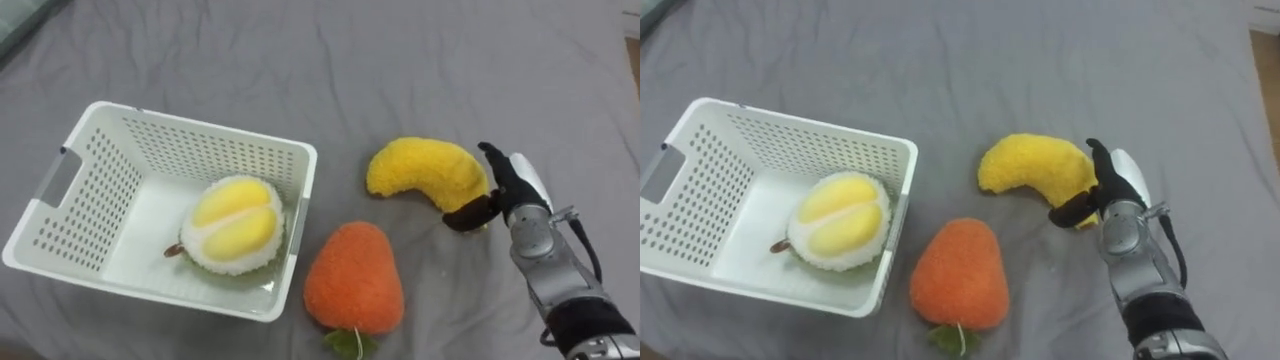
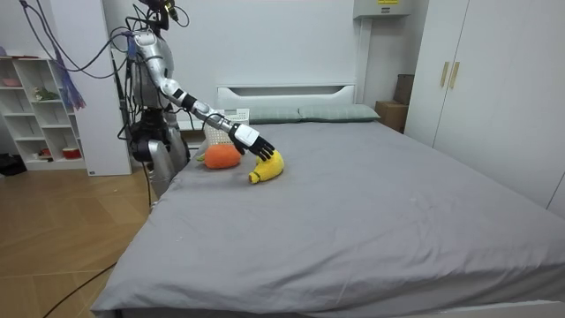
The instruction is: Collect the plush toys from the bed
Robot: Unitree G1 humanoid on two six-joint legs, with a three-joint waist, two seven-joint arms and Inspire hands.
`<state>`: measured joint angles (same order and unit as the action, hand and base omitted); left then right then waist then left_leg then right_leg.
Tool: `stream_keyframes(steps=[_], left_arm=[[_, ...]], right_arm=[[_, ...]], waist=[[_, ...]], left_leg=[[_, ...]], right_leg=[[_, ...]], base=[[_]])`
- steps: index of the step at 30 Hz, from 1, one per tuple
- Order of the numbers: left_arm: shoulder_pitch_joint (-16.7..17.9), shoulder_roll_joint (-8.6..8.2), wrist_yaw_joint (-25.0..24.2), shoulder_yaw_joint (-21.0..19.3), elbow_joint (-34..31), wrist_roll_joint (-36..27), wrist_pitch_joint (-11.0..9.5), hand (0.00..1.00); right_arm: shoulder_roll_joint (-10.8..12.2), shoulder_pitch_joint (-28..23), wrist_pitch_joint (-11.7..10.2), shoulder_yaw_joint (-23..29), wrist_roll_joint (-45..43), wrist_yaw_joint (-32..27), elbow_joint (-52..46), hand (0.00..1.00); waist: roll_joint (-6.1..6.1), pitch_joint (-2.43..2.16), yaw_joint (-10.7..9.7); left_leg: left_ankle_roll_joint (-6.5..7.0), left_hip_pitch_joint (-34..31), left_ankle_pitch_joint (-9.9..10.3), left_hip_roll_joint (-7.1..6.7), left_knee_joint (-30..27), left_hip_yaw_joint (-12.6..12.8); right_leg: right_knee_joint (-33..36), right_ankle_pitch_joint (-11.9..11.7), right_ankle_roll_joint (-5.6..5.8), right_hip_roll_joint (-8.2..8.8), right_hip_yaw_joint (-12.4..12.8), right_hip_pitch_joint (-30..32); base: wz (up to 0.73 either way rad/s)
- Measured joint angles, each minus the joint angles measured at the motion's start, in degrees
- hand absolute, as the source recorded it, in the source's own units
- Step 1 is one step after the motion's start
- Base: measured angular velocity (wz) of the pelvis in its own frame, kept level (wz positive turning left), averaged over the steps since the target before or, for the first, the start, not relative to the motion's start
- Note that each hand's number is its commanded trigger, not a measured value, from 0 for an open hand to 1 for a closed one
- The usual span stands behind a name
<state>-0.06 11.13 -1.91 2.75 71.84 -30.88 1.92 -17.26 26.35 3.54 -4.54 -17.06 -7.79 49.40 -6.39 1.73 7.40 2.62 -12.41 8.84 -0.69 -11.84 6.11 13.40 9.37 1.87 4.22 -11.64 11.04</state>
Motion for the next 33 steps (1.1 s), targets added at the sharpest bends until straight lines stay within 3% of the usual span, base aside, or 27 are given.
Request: stream_keyframes(steps=[7,16,22,28,33], left_arm=[[-2.09,0.24,-0.09,1.93,1.44,-1.02,-0.71,0.0],[-2.83,0.23,-0.1,3.18,1.44,-1.1,-0.69,0.0],[-2.91,0.11,-1.01,3.16,1.38,-1.09,-0.76,0.0],[-2.94,0.17,-1.6,4.2,1.38,-1.12,-0.93,0.0],[-2.94,0.05,-2.79,4.44,1.33,-1.17,-1.03,0.0]], right_arm=[[-0.59,2.54,-1.18,-0.96,1.36,-2.2,4.07,0.0],[-0.71,4.13,-1.35,-1.27,4.93,-4.16,6.67,0.0],[-1.19,4.66,-1.57,-2.3,6.03,-6.54,8.2,0.0],[-1.56,8.62,-1.81,-2.3,5.97,-8.9,9.92,0.0],[-1.56,9.42,-2.32,-3.15,6.02,-8.54,13.39,0.0]], waist=[[-1.2,0.7,1.15],[-1.25,0.74,1.21],[-1.24,0.74,2.5],[-1.19,0.76,2.65],[-0.65,1.07,3.24]], left_leg=[[-0.03,-1.01,-0.09,0.02,0.06,-0.13],[-0.03,-1.42,-0.09,0.02,0.07,-0.18],[-0.06,-2.1,-0.1,0.02,0.02,-0.44],[-0.07,-2.61,-0.11,-0.06,-0.5,-1.66],[-0.09,-2.62,-0.12,-0.19,-0.86,-3.06]], right_leg=[[0.23,0.0,-0.01,-0.03,0.22,1.2],[0.16,0.0,-0.01,-0.07,0.27,1.58],[0.16,-0.01,-0.03,-0.06,-0.13,2.13],[0.2,0.0,-0.04,0.1,-1.69,1.91],[0.13,0.03,-0.08,0.31,-3.56,1.1]], base=[[0.0],[0.0],[0.03],[0.11],[0.14]])
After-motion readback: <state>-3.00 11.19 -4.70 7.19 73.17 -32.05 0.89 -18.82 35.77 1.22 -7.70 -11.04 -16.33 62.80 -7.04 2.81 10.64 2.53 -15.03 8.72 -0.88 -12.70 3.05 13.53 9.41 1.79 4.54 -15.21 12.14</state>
